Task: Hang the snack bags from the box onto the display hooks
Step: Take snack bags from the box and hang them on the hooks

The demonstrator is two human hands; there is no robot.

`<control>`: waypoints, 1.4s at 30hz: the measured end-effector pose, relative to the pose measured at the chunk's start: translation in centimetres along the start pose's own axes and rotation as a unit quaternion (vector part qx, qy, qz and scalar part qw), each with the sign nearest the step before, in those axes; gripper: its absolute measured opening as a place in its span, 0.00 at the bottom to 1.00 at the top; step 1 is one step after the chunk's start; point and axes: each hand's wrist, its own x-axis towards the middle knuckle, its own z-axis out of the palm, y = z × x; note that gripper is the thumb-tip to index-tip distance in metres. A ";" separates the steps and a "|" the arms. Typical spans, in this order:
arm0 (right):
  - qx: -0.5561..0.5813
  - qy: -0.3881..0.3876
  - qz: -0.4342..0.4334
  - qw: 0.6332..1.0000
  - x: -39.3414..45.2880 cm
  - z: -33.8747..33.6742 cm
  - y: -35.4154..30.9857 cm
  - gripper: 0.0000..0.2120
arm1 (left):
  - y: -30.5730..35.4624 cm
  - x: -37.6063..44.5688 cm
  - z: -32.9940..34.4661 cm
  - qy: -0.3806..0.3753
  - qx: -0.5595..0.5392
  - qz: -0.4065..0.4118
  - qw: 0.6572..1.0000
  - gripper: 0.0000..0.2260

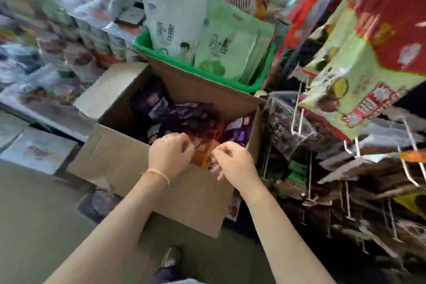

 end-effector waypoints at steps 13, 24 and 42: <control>0.062 0.025 0.289 0.955 13.1 6.8 5.1 0.21 | -4.2 2.4 0.7 -0.117 0.123 0.060 0.984 0.18; 0.317 -0.013 0.236 0.918 9.3 6.2 -2.3 0.18 | -4.8 2.5 0.7 -0.078 0.072 0.061 0.992 0.24; 0.363 0.182 -0.063 0.912 -4.6 -5.3 -5.9 0.09 | 7.1 2.3 -11.7 -0.062 -0.611 -0.057 0.787 0.06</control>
